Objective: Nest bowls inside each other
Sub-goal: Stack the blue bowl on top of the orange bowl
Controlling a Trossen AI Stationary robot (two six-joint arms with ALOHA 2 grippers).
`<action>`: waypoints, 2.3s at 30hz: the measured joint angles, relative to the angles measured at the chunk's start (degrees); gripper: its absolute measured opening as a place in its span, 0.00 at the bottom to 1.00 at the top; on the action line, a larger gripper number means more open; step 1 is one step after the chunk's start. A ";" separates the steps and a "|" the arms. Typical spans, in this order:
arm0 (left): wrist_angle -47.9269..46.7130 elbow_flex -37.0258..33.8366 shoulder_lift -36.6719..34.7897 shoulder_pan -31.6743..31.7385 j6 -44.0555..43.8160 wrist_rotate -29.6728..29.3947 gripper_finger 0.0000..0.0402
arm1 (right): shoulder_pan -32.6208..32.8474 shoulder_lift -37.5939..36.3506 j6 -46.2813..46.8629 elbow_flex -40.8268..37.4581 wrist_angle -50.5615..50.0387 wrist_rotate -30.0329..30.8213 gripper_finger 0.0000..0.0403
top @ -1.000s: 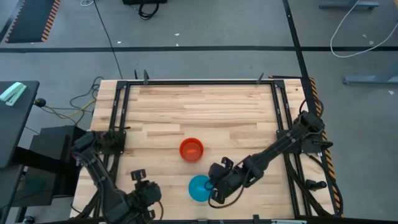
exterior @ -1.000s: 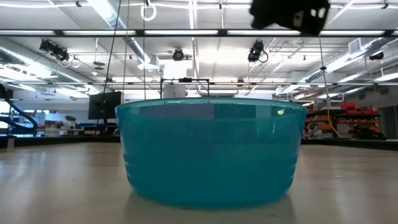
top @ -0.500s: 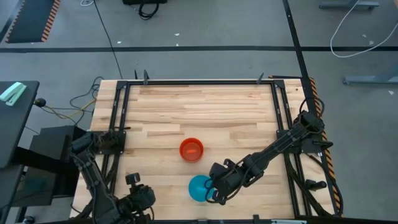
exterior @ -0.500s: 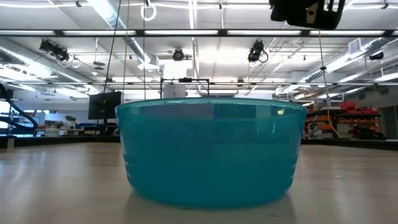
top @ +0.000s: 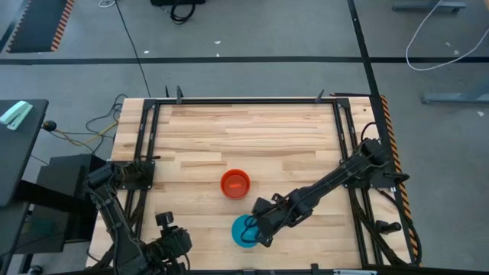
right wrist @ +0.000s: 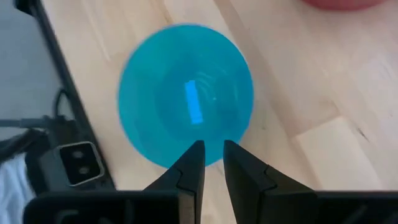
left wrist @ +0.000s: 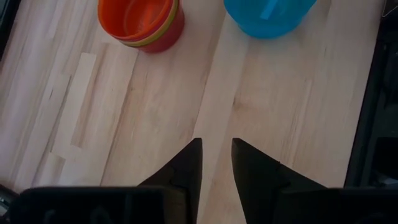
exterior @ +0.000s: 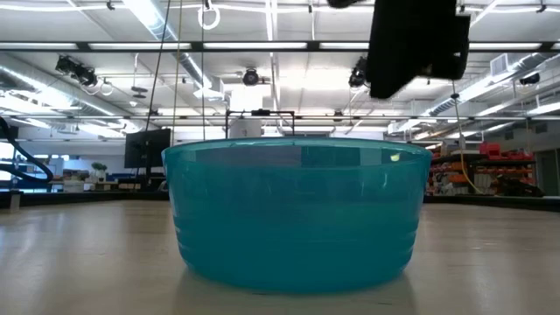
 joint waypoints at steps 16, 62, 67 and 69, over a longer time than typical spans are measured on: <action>0.00 0.00 0.00 0.02 0.13 -1.31 0.22 | -4.43 1.86 -3.94 -0.06 -2.68 -0.49 0.16; 0.00 -0.02 0.00 0.00 0.32 -1.30 0.19 | -3.04 5.10 -4.40 -0.06 2.45 -4.60 0.16; 0.00 -0.02 0.00 0.00 0.31 -1.30 0.18 | -3.06 5.10 -4.40 -0.06 2.51 -4.30 0.16; 0.00 -0.02 0.00 0.00 0.31 -1.30 0.19 | -3.06 5.10 -4.42 -0.06 2.51 -3.63 0.16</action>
